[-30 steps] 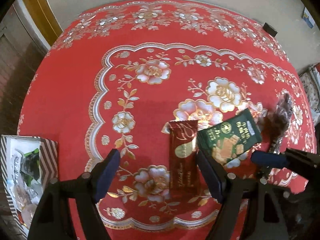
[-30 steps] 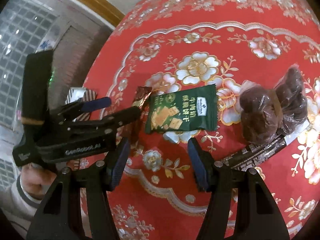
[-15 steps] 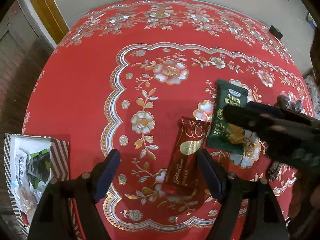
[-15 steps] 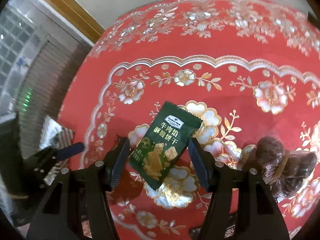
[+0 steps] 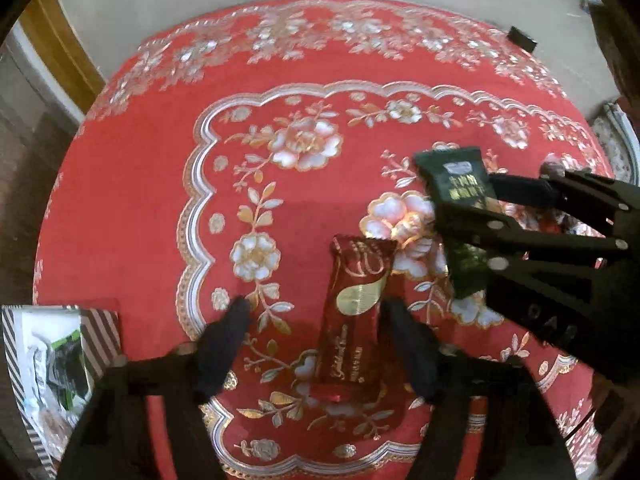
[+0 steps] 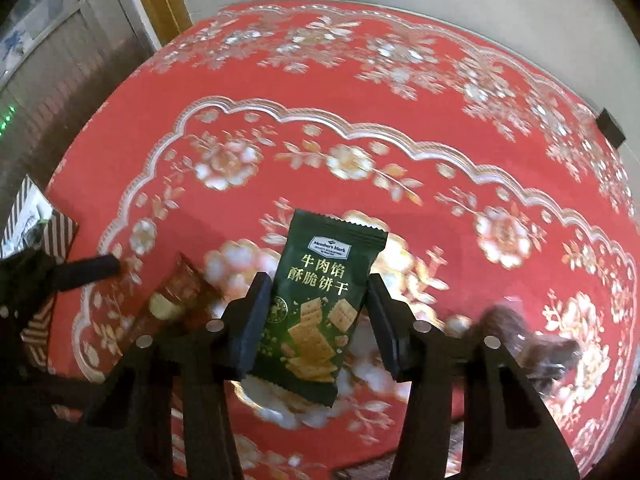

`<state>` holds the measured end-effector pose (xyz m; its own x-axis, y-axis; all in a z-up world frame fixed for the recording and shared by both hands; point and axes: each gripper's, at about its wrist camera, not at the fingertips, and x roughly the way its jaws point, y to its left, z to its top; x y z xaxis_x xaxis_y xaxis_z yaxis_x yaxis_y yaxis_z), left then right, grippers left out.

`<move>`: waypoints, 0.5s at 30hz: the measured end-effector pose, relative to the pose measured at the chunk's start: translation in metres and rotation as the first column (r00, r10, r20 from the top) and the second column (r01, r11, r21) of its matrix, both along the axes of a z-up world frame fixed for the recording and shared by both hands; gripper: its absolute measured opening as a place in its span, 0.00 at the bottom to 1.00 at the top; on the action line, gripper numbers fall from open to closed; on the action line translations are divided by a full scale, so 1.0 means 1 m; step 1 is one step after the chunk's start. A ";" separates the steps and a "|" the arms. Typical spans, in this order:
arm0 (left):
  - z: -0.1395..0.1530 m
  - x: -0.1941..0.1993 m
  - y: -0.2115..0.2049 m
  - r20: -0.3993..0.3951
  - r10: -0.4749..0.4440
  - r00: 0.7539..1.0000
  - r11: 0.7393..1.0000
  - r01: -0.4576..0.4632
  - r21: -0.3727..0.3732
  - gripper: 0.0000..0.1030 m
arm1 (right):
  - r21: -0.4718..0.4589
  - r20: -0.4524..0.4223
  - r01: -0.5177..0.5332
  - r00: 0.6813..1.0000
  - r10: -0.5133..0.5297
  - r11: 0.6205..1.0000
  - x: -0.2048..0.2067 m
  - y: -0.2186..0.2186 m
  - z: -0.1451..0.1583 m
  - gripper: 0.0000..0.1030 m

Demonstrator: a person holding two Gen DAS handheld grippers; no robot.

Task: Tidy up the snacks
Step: 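Grasp the red chocolate bar with the left tool while the right tool grasps the green biscuit packet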

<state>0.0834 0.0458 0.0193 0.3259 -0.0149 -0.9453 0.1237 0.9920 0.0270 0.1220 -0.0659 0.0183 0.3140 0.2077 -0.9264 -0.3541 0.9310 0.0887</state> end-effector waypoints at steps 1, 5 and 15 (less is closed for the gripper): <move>0.002 0.000 -0.001 0.006 -0.008 1.000 1.000 0.008 0.000 0.39 | 0.008 -0.003 0.006 1.000 -0.006 1.000 -0.001 -0.007 0.000 0.45; 0.004 0.001 0.005 -0.002 -0.011 1.000 0.999 0.011 -0.031 0.28 | 0.091 -0.001 0.029 1.000 -0.029 0.995 -0.008 -0.024 0.003 0.29; 0.008 -0.013 0.018 0.008 0.031 0.999 0.999 -0.031 -0.038 0.28 | 0.174 -0.030 0.101 0.995 -0.098 0.979 -0.026 -0.040 0.005 0.55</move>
<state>0.0709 0.0635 0.0269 0.3345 -0.0404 -0.9415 0.0931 0.9956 -0.0096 0.0956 -0.1060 0.0233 0.3216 0.3362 -0.8852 -0.2567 0.9308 0.2602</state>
